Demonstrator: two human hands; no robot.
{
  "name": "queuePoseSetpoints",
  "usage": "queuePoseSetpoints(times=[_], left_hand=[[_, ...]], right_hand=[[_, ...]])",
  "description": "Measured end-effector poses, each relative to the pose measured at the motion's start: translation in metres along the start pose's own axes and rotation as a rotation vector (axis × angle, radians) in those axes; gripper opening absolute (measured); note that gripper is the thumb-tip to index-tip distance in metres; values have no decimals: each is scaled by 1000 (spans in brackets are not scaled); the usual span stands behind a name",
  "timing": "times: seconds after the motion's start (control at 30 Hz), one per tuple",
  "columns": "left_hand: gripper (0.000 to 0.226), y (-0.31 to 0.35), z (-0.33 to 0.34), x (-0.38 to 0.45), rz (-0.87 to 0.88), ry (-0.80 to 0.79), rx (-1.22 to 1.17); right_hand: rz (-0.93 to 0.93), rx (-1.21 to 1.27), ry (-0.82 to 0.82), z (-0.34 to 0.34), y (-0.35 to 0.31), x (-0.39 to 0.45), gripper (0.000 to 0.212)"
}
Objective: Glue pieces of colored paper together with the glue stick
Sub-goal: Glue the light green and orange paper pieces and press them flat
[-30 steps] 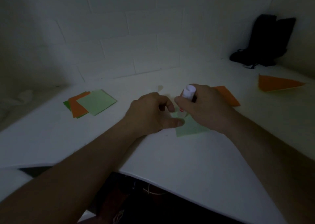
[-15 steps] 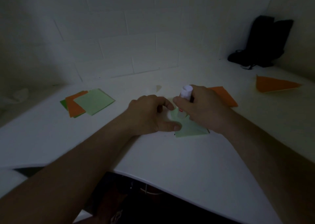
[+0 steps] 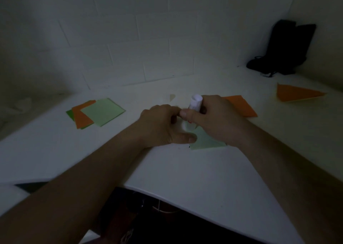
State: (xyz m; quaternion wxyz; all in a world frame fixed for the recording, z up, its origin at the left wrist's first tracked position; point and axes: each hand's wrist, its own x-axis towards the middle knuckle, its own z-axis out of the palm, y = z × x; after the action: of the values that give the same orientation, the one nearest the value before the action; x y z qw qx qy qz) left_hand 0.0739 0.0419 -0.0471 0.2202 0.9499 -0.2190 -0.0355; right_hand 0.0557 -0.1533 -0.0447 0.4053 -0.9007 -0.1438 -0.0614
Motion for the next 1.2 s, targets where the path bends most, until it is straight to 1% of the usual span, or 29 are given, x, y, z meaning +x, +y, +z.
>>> queuePoseSetpoints(times=[0.03, 0.1, 0.17, 0.23, 0.27, 0.37, 0.43, 0.5, 0.57, 0.63, 0.73, 0.77, 0.83, 0.9, 0.97, 1.07, 1.2], left_hand=[[69, 0, 0, 0, 3, 1, 3], [62, -1, 1, 0, 1, -1, 4], [67, -1, 1, 0, -1, -2, -4], [71, -1, 1, 0, 0, -5, 2], [68, -1, 1, 0, 1, -2, 8], [49, -2, 0, 0, 6, 5, -7], [51, -3, 0, -1, -1, 3, -19], [59, -2, -1, -1, -7, 4, -14], [60, -1, -1, -2, -13, 5, -19], [57, 0, -1, -1, -19, -3, -20], [64, 1, -1, -2, -32, -10, -12], [63, 2, -1, -2, -36, -5, -11], [54, 3, -2, -3, -32, 1, -23], [42, 2, -2, -3, -25, 3, -32], [40, 2, -2, -3, -23, 4, -32], [54, 1, -2, -3, -25, -3, -31], [65, 0, -2, -4, -11, -3, -50]], right_hand=[[1, 13, -6, 0, 0, 0, 27], [2, 34, -17, 0, -1, 0, 34], [3, 39, -29, 0, -2, -1, 29], [10, 84, -15, -3, -6, -2, 32], [41, 144, 17, -5, -8, -2, 35], [228, 407, 138, -14, -7, 0, 46], [246, 461, 209, -19, -5, 1, 45], [164, 327, 240, -20, -2, -3, 40], [63, 76, 199, -19, -8, -8, 33], [-8, -72, 136, -14, -14, -9, 33], [-56, -93, 75, -5, -11, -4, 38], [-59, -89, 62, -4, -8, -3, 38], [-64, -81, 53, -3, -5, -3, 33], [-61, -124, 39, -6, -6, -3, 28], [-61, -190, 31, -12, -8, -4, 27], [-53, -273, 36, -21, -7, -7, 26], [-41, -240, 64, -27, 2, -8, 19]])
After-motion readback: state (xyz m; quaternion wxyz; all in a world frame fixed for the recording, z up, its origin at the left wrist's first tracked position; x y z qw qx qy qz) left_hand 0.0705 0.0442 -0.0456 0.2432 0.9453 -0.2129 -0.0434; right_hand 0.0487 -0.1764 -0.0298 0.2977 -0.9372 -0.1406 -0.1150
